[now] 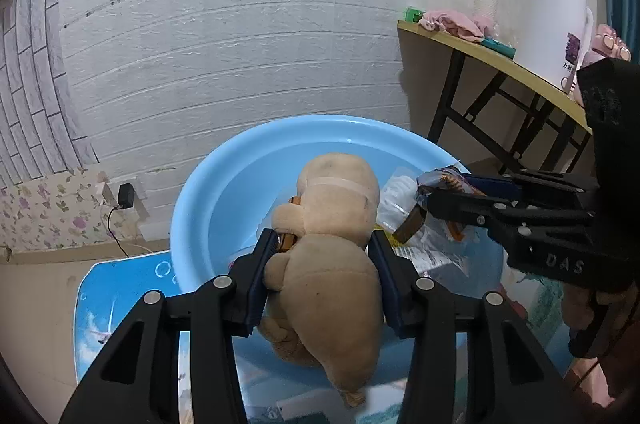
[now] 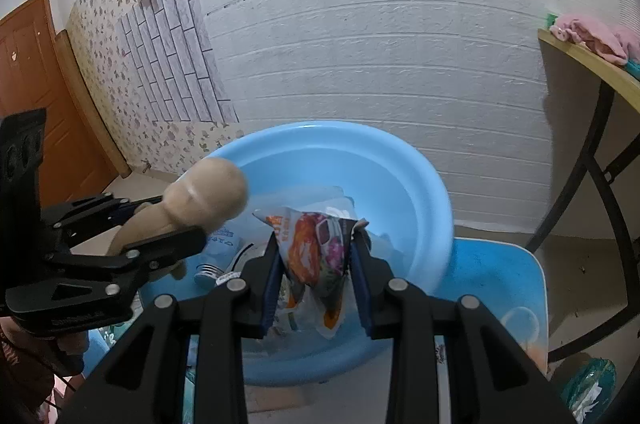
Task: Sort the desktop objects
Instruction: 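Carry the plush toy and snack bag over the blue basin, then open both grippers to drop the plush toy and snack bag into the basin, then move both grippers back toward the clear stick bag and Face tissue pack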
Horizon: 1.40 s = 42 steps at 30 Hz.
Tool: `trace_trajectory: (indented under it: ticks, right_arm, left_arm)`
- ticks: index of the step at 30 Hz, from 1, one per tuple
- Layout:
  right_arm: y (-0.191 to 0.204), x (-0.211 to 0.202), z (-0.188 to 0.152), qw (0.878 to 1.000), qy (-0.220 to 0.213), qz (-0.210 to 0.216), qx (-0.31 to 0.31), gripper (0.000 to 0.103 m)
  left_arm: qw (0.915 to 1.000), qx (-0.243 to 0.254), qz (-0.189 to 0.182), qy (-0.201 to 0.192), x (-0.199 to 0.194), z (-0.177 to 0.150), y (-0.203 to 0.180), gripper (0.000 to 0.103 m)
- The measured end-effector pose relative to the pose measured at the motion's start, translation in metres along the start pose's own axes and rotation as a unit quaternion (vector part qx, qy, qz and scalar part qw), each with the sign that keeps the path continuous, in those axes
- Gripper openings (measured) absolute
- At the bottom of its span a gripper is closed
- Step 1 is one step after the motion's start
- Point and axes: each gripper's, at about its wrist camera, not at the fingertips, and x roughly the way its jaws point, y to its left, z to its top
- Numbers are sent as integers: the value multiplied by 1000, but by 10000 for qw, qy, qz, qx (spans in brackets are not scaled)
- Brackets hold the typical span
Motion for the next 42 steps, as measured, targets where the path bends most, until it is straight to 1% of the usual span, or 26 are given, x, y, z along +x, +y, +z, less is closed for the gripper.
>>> trace_trajectory:
  ticks: [3,4,5,6,7,8,9,10,12,13,14,16,18,25,28,33,35,36,37,38,39,42]
  right_arm:
    - [3,2,0,9999,12,92,-82,31]
    - [5,2,0,9998,23,129,-122,31]
    - [7,2,0,9997,33,155,-164,32]
    - [10,3,-1,9995,50,185,-231,33]
    - [13,4,-1,9993,71,211,-300,32]
    - [16,5,-1,9991,95,219,-351,33]
    - [17,5,-2,9991,99,205,-361,33]
    - [18,6,-2,9991,115,214,-348,33]
    - [20,7,-3,9990,163,250,-324,34]
    - [21,7,-3,9990,180,252,-336,39]
    - [23,6,-4,9988,183,269,-356,40]
    - [26,2,-3,9989,134,216,-394,50]
    - [27,-2,-3,9990,86,190,-404,56]
    - [27,-20,-9,9995,33,43,-308,56]
    - [27,-28,-13,9997,31,-62,-233,56]
    - [25,-41,-23,9997,41,-212,-119,57]
    - [27,-48,-28,9995,40,-292,-116,57]
    - [27,-51,-30,9994,40,-320,-117,59]
    - [28,-53,-31,9994,37,-325,-112,66]
    - [28,-55,-32,9994,34,-333,-100,70]
    - [28,-58,-34,9993,31,-350,-87,77]
    - [28,-64,-41,9991,46,-419,-54,78]
  left_arm:
    - [10000,-8,-25,80,8,1,0,47]
    - [10000,-14,-37,91,10,0,0,49]
    - [9999,-17,-41,94,10,-1,0,56]
    - [10000,-18,-36,84,10,-1,-1,61]
    - [10000,-19,-21,65,9,-1,-1,68]
    - [10000,-22,51,35,7,-1,1,71]
    - [10000,-35,67,31,7,0,1,74]
    - [9999,-81,59,16,4,-1,4,80]
    - [9999,-134,58,-12,-1,-1,7,80]
    - [9999,-133,85,-26,-3,-1,8,80]
    - [9998,-129,115,-54,-6,-1,8,81]
    - [9997,-158,148,-90,-12,-2,11,81]
    - [9996,-189,200,-115,-18,-5,15,81]
    - [9985,-358,389,-156,-43,-22,30,82]
    - [9976,-453,499,-165,-56,-32,37,87]
    - [9954,-640,683,-191,-78,-49,49,89]
    - [9946,-678,766,-196,-86,-56,53,96]
    - [9942,-692,794,-199,-89,-59,55,96]
    - [9938,-712,835,-197,-93,-63,56,97]
    - [9934,-730,863,-191,-95,-67,58,97]
    - [9929,-758,897,-178,-98,-72,59,97]
    - [9916,-825,987,-93,-104,-86,64,101]
